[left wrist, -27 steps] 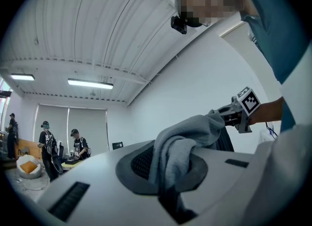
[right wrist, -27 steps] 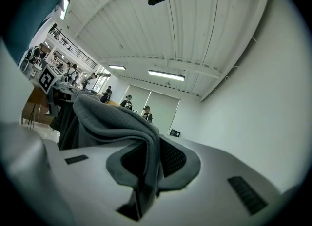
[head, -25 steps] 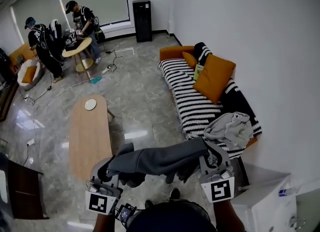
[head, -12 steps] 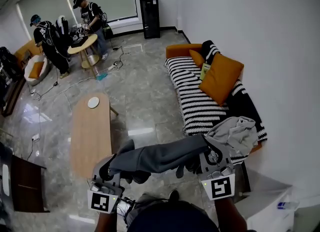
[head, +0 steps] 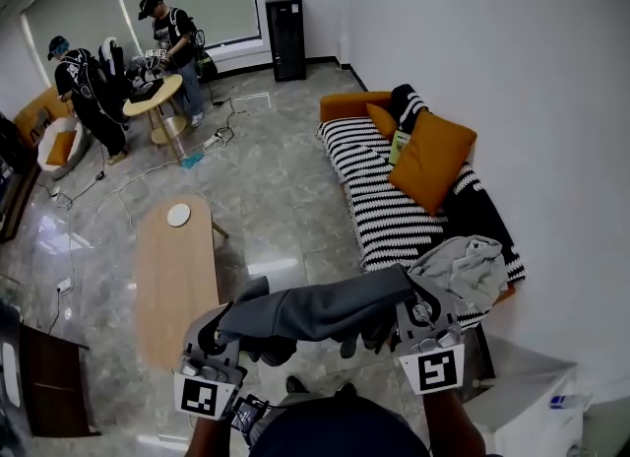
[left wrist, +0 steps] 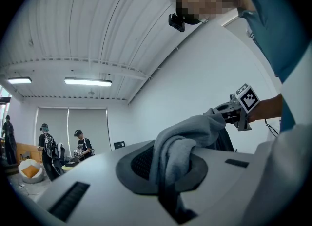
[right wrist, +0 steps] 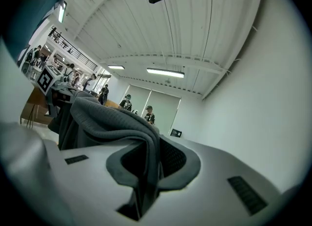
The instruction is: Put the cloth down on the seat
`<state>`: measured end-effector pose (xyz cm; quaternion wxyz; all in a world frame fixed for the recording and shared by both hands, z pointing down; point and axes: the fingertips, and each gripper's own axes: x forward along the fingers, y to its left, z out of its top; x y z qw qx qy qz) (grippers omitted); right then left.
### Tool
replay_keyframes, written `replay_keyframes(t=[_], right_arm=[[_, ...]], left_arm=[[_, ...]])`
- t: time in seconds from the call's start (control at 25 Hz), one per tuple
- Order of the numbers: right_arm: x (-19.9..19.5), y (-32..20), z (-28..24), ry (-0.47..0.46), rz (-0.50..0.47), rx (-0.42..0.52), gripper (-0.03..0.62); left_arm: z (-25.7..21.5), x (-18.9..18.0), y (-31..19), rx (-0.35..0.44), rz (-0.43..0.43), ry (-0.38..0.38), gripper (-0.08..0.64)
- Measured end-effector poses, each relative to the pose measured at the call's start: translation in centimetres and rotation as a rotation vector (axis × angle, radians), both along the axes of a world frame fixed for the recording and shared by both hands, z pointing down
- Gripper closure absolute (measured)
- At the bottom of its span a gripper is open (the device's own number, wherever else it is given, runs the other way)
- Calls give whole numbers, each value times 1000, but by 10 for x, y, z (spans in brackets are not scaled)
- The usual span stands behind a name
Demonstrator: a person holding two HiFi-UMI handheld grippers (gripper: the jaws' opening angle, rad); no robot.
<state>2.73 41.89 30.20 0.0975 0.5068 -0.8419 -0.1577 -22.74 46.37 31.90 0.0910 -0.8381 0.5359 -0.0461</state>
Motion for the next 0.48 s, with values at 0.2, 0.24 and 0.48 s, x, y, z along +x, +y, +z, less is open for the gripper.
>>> replay_keyframes(t=[0.2, 0.24, 0.48], right_arm=[[-27, -15, -4, 0, 27, 25, 548], [-33, -17, -4, 1, 32, 24, 548], [-55, -32, -5, 6, 69, 28, 548]], left_arm=[[-3, -28, -21, 19, 29, -8, 543], [-3, -34, -24, 21, 32, -2, 543], [0, -60, -42, 28, 62, 1, 543]])
